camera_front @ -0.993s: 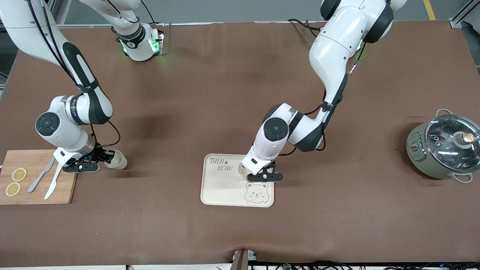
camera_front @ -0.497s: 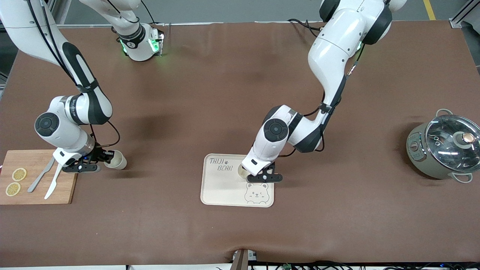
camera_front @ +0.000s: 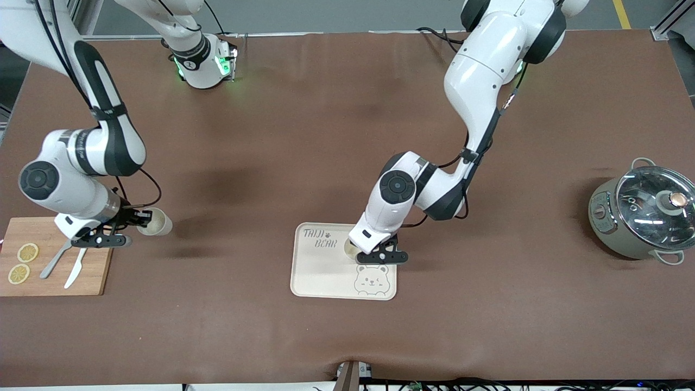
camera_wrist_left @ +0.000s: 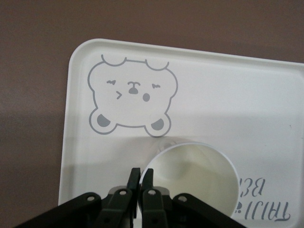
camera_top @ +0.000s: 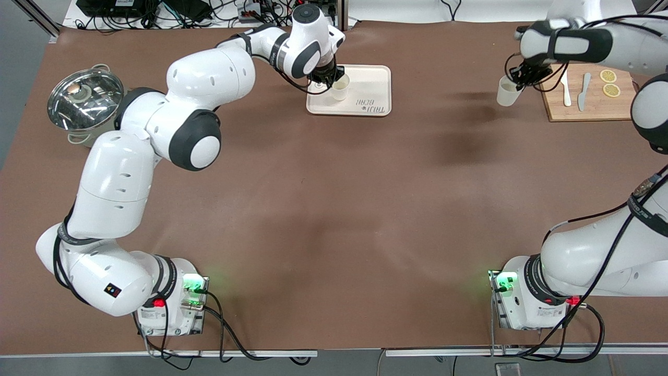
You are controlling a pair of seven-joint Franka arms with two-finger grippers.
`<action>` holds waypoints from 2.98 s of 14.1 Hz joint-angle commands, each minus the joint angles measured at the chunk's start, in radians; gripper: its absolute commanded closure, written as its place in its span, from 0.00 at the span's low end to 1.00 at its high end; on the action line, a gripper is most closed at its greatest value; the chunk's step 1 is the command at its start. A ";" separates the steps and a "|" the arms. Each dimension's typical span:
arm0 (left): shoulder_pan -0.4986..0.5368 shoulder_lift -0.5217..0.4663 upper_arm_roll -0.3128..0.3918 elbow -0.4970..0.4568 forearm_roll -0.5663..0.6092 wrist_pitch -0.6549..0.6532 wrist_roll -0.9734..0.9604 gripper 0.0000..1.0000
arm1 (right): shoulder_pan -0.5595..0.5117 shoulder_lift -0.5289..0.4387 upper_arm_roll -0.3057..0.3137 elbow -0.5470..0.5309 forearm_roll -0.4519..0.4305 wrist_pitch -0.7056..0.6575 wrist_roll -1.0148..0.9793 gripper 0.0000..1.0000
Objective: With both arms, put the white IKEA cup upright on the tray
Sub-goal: 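Lower the cup onto the tray while the right gripper grasps the other cup, then open the left gripper and lift away while the right gripper carries its cup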
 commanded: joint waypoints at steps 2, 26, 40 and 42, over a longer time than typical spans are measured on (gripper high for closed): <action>-0.020 0.010 0.027 0.005 0.004 0.021 -0.020 0.64 | 0.012 -0.048 0.001 0.089 0.048 -0.174 0.002 1.00; -0.003 -0.089 0.027 0.004 0.045 -0.123 -0.014 0.00 | 0.259 -0.033 -0.005 0.238 0.255 -0.198 0.526 1.00; 0.342 -0.436 0.018 0.002 0.017 -0.718 0.572 0.00 | 0.476 0.229 -0.013 0.454 0.227 -0.018 0.942 1.00; 0.401 -0.456 0.018 -0.008 0.016 -0.732 0.633 0.00 | 0.496 0.283 -0.013 0.508 0.200 -0.016 1.002 1.00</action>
